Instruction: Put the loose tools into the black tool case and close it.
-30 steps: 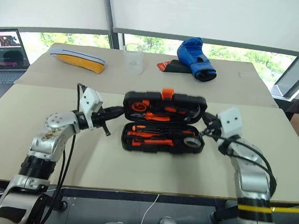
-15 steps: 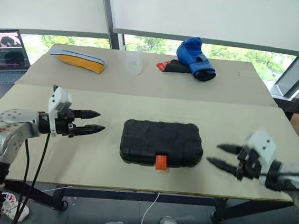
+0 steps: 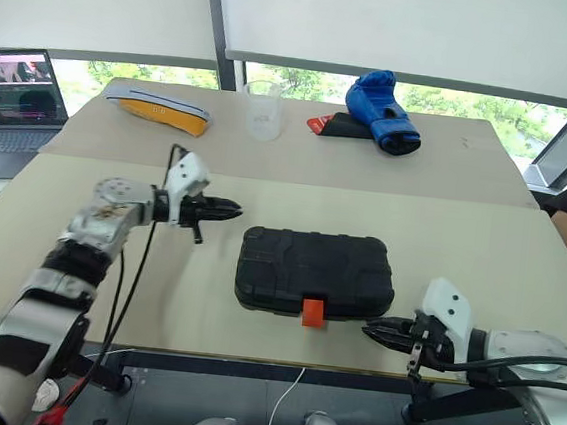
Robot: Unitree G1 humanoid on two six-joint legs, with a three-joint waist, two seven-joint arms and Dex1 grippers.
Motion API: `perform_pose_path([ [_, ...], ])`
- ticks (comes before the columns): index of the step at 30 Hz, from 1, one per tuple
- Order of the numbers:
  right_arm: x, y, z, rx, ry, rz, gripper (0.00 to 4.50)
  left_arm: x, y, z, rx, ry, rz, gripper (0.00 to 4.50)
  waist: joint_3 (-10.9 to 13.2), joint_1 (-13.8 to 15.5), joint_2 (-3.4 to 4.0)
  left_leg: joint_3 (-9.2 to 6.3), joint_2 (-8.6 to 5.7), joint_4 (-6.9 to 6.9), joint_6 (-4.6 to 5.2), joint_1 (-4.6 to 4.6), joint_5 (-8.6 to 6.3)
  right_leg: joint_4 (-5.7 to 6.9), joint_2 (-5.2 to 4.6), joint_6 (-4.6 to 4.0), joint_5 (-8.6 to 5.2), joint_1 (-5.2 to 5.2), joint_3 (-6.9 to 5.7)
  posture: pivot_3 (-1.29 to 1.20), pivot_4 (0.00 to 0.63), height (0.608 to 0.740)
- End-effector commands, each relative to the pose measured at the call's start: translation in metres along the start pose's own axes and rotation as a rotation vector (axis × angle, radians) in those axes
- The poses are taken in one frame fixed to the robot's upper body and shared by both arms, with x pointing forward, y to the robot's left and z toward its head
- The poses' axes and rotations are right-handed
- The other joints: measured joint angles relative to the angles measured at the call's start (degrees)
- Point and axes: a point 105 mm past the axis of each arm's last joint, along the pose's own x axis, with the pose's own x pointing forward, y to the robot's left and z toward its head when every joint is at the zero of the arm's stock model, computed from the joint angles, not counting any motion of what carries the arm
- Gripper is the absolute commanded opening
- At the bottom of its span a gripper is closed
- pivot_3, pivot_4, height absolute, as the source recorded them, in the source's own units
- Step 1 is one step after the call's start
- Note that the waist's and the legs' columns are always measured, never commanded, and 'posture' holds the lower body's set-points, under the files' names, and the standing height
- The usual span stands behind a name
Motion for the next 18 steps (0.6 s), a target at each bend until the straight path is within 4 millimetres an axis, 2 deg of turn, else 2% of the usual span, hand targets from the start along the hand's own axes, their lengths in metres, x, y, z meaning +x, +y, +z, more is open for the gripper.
perform_pose_path([
  [1,0.008,0.0,0.001,-0.063,0.028,0.01,0.07,0.02,-0.002,0.009,0.1,0.025,-0.043,0.04,0.0,0.0,-0.01,0.0,0.0,0.01,0.0,-0.04,0.0,-0.07,-0.01,0.02,0.01,0.0,0.0,0.0,0.15,0.731],
  [3,0.015,-0.009,-0.004,-0.091,0.061,-0.027,0.07,0.033,-0.016,0.012,0.138,0.031,-0.13,0.04,0.0,-0.3,-0.03,-0.01,0.0,0.01,0.0,-0.04,0.0,-0.1,-0.01,0.03,0.02,0.0,0.01,0.0,0.15,0.731],
  [5,0.021,-0.023,-0.006,-0.114,0.079,-0.086,0.07,0.038,-0.032,0.011,0.184,0.038,-0.243,0.04,0.0,-0.4,-0.05,0.0,0.0,0.01,0.01,-0.07,0.0,-0.16,-0.03,0.07,0.04,0.0,0.0,0.0,0.15,0.731],
  [9,0.024,-0.053,0.002,-0.139,0.057,-0.223,0.07,0.028,-0.058,0.001,0.219,0.059,-0.467,0.04,0.0,-0.8,-0.05,-0.02,0.02,0.01,0.01,-0.12,0.0,-0.19,-0.02,0.06,0.04,-0.03,0.0,0.0,0.15,0.731],
  [12,0.019,-0.062,0.006,-0.129,0.04,-0.271,0.07,0.021,-0.057,-0.002,0.257,0.069,-0.466,0.04,0.0,-1.1,-0.04,-0.01,0.01,0.01,0.03,-0.08,0.0,-0.18,-0.02,0.06,0.05,-0.03,0.04,0.0,0.15,0.731],
  [13,0.017,-0.06,0.006,-0.124,0.04,-0.262,0.07,0.021,-0.054,0.001,0.255,0.054,-0.44,0.04,0.0,-0.9,-0.04,-0.02,0.01,0.02,0.03,-0.09,0.0,-0.16,-0.02,0.06,0.05,-0.04,0.04,0.0,0.15,0.731],
  [15,0.013,-0.054,0.006,-0.115,0.036,-0.243,0.07,0.021,-0.045,0.023,0.216,-0.022,-0.395,0.04,0.0,-0.5,-0.04,-0.1,0.01,0.02,0.04,-0.14,0.01,-0.17,0.03,0.05,0.05,-0.08,0.0,0.0,0.15,0.731],
  [18,0.005,-0.037,0.013,-0.068,-0.028,-0.198,0.07,0.02,-0.045,0.067,0.112,-0.176,-0.434,0.04,0.0,-0.1,-0.05,-0.21,-0.03,0.03,0.12,-0.26,0.05,-0.17,0.07,0.06,0.05,-0.13,-0.04,0.0,0.15,0.731],
])
